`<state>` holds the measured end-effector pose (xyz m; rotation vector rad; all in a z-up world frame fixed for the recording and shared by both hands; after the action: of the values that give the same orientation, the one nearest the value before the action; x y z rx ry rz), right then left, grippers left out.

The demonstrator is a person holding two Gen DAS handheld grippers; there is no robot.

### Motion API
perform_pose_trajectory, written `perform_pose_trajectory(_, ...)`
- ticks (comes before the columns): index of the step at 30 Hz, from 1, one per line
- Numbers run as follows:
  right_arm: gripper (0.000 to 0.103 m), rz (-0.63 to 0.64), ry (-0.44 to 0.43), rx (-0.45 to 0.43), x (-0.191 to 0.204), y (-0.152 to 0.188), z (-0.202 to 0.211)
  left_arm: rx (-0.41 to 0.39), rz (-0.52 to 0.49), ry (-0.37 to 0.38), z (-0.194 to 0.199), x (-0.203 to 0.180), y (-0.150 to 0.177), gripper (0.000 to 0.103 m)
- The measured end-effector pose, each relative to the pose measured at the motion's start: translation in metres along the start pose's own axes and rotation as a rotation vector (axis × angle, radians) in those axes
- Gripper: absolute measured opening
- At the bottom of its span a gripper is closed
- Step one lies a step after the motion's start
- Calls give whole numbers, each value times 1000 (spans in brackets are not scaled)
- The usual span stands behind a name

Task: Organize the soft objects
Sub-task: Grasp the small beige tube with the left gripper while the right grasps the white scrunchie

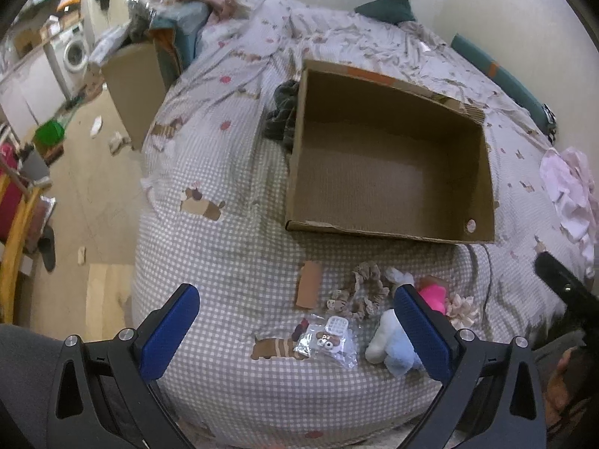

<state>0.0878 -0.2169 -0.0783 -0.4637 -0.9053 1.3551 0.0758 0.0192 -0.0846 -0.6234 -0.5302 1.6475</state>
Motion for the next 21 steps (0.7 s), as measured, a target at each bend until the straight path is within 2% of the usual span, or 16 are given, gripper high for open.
perform_pose_trajectory(2, 103, -6, -23, 41, -3, -4, -5, 38, 22, -4, -8, 6, 2, 103)
perform_pose_trajectory(5, 103, -7, -37, 123, -13, -3, -18, 137, 60, 1, -29, 13, 14, 102)
perform_pose_trajectory(7, 103, -3, -29, 182, -22, 3, -29, 199, 80, 2, -46, 16, 25, 97)
perform_pose_trajectory(9, 103, -3, -25, 229, -30, 11, -39, 251, 96, 7, -63, 17, 32, 81)
perform_pose_trajectory(11, 103, -23, -26, 246, -36, 16, -45, 272, 93, 12, -77, 16, 36, 75)
perform_pose_trajectory(13, 103, -46, -21, 260, -42, 24, -51, 294, 54, 22, -92, 9, 39, 67)
perform_pose_trajectory(15, 103, -63, -1, 290, -50, 36, -57, 298, 0, 53, -104, -3, 41, 52)
perform_pose_trajectory(17, 103, -77, 6, 313, -53, 43, -61, 307, -21, 70, -114, -10, 44, 47)
perform_pose_trajectory(20, 103, -79, 7, 309, -55, 43, -63, 341, -58, 62, -131, -17, 54, 33)
perform_pose_trajectory(21, 103, -77, 8, 310, -56, 43, -63, 346, -71, 54, -135, -18, 57, 33)
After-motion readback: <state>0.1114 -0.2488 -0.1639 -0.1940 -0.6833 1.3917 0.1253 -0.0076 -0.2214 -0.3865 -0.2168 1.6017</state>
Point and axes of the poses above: each gripper's, at about its wrist camera, not at the fingertips, and z roughly against the way its jaws point, x to its left, y to its underside, the point moved 10 cm from there along -z, roughly the way its jaws point, and after that the axes turned 13 degrees about -x, right-handed, at the moved point
